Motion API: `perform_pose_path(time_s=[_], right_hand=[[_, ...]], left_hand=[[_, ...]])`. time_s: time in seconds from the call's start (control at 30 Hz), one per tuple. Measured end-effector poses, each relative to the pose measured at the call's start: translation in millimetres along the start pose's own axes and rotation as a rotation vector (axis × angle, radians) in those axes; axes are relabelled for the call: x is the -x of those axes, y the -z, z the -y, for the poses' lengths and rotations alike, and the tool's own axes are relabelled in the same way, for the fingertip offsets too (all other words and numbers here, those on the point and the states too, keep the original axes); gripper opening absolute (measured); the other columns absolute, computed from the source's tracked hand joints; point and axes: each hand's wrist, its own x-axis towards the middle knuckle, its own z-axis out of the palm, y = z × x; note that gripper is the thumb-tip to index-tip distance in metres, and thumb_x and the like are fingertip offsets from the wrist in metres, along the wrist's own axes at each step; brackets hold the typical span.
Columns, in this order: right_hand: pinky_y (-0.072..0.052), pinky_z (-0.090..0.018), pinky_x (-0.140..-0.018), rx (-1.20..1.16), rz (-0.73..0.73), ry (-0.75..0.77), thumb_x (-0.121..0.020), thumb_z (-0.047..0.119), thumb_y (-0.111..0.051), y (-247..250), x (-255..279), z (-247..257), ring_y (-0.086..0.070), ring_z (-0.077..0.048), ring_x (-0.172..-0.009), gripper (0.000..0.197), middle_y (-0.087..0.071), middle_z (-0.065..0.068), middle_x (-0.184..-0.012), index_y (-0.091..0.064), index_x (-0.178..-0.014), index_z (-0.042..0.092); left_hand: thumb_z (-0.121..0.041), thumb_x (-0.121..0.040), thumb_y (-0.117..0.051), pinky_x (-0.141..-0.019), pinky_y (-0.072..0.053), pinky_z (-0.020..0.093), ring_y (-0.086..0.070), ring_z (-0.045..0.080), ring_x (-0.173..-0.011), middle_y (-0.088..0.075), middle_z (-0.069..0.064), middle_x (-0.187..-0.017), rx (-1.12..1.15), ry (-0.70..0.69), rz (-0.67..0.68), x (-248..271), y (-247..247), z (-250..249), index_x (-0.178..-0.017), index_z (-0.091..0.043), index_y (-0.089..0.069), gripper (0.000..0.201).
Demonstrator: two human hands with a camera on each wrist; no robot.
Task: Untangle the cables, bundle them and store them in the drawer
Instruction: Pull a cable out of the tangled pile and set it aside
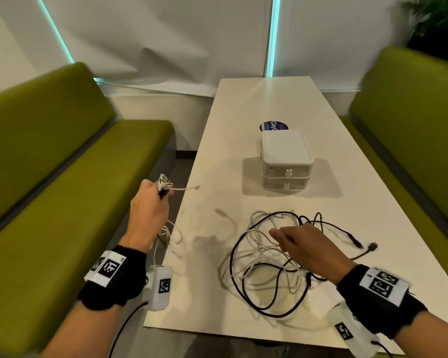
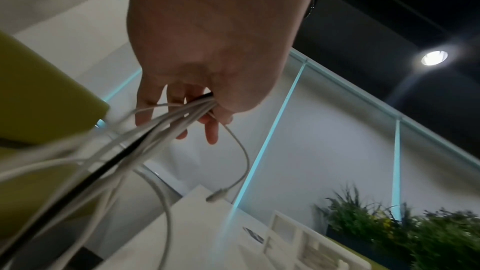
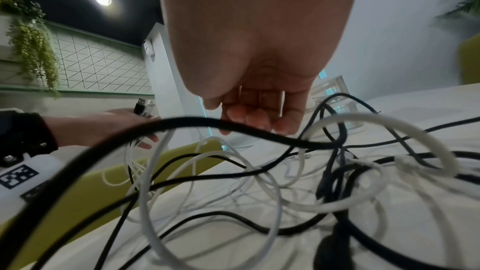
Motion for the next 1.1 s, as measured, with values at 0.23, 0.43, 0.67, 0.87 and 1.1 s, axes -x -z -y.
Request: perform_pose_path(time_s=[0.23, 0.43, 0.67, 0.87, 1.1], right_hand=[[-0.046, -0.039, -0.067, 0.058, 0.000, 0.081, -0.094, 0.060, -0.029, -6, -15, 18, -0.052, -0.015, -0.057, 0.060, -0.056, -0.003, -0.057, -0.050, -0.065, 0.012], [-0.047, -0.037, -0.067, 0.049, 0.014, 0.077, -0.090, 0.065, -0.024, -12, -21, 20, -0.055, -0.014, -0.059, 0.063, -0.058, -0.002, -0.058, -0.051, -0.066, 0.013], [-0.040, -0.028, -0.062, 0.045, -0.047, 0.049, -0.091, 0.061, -0.029, -1, -18, 18, -0.052, -0.011, -0.059, 0.055, -0.057, 0.003, -0.059, -0.049, -0.065, 0.017], [-0.038, -0.028, -0.064, 0.059, -0.116, 0.203, -0.095, 0.042, -0.053, 1, -23, 57, -0.047, -0.004, -0.064, 0.017, -0.056, 0.012, -0.077, -0.059, -0.086, 0.029], [-0.049, -0.034, -0.084, -0.006, 0.161, 0.301, -0.092, 0.058, -0.051, -32, -61, 150, -0.059, -0.013, -0.086, 0.049, -0.069, 0.003, -0.104, -0.056, -0.127, 0.023]], left_hand=[[-0.024, -0.101, -0.046, -0.069, -0.039, 0.039, -0.052, 0.023, -0.081, -0.056, 0.007, -0.101, 0.027, 0.104, -0.090, -11, 21, 34, -0.096, -0.007, -0.060, 0.022], [-0.024, -0.101, -0.045, -0.066, -0.043, 0.036, -0.053, 0.020, -0.077, -0.060, 0.005, -0.100, 0.015, 0.129, -0.105, -15, 21, 60, -0.107, -0.010, -0.065, 0.025], [-0.038, -0.103, -0.036, -0.067, -0.052, 0.042, -0.044, 0.017, -0.049, -0.046, 0.005, -0.059, 0.704, 0.086, 0.305, 2, 9, 19, -0.097, -0.013, -0.067, 0.040], [-0.032, -0.104, -0.035, -0.064, -0.058, 0.039, -0.027, 0.012, -0.043, -0.026, 0.006, -0.061, 0.947, 0.032, 0.243, 6, 21, -12, -0.090, -0.008, -0.064, 0.041], [-0.036, -0.103, -0.034, -0.054, -0.044, 0.029, -0.025, 0.011, -0.047, -0.029, -0.002, -0.057, 0.997, 0.017, 0.242, 10, 35, 0, -0.091, -0.008, -0.063, 0.042]])
